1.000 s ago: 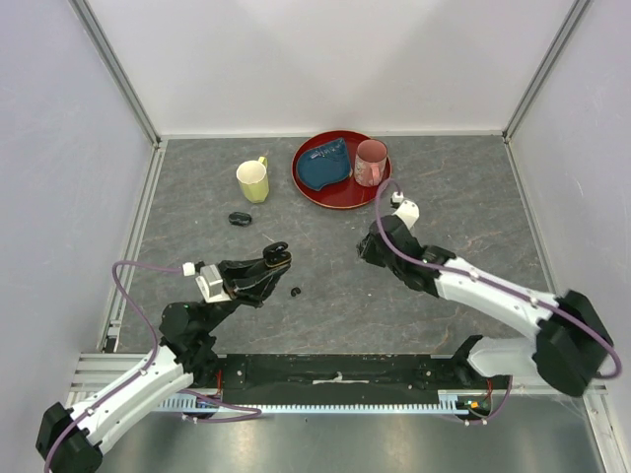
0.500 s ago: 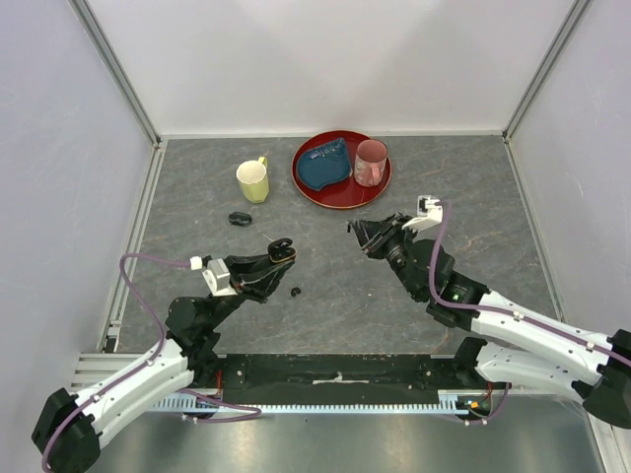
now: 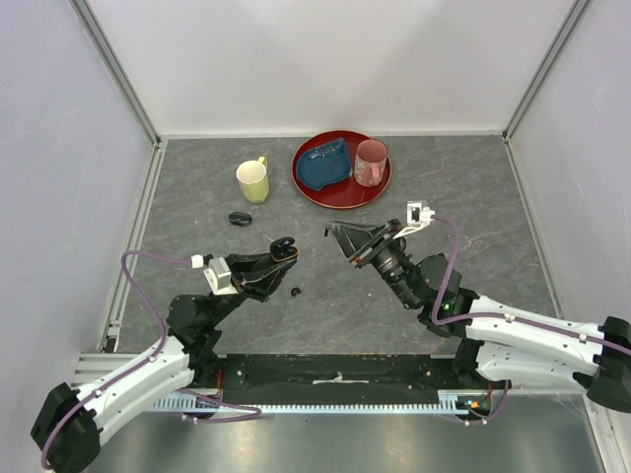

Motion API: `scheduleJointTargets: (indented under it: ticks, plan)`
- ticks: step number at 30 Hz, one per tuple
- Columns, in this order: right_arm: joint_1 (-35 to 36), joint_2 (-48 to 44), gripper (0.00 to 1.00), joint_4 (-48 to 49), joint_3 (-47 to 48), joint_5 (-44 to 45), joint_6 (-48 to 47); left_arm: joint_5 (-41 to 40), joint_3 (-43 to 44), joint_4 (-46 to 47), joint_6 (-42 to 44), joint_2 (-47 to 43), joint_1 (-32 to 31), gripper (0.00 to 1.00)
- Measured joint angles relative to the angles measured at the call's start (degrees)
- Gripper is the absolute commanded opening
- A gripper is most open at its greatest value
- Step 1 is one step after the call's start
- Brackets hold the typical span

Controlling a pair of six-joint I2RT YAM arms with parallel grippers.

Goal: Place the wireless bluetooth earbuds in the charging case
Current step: Place the earbud in the charging case.

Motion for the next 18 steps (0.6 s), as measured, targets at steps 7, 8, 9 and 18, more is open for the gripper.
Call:
scheduleJointTargets:
  ticks: [7,8,9,18]
  plan:
    - [3.87,4.17,0.0,3.43,0.17,-0.68,-3.41,1.75,0.2,-0.02,0.04,0.0,0.0,0.02]
    - [4.55,4.87,0.0,3.87,0.24,-0.68,-3.78,1.79,0.2,-0.02,0.04,0.04,0.0,0.02]
    - [5.31,5.55,0.0,4.39,0.31,-0.68,-4.15,1.81,0.2,-0.02,0.04,0.13,0.0,0.02]
    - [10.32,10.21,0.0,10.16,2.56,-0.55,-7.58,1.84,0.22,-0.02,0.07,0.66,0.0,0.02]
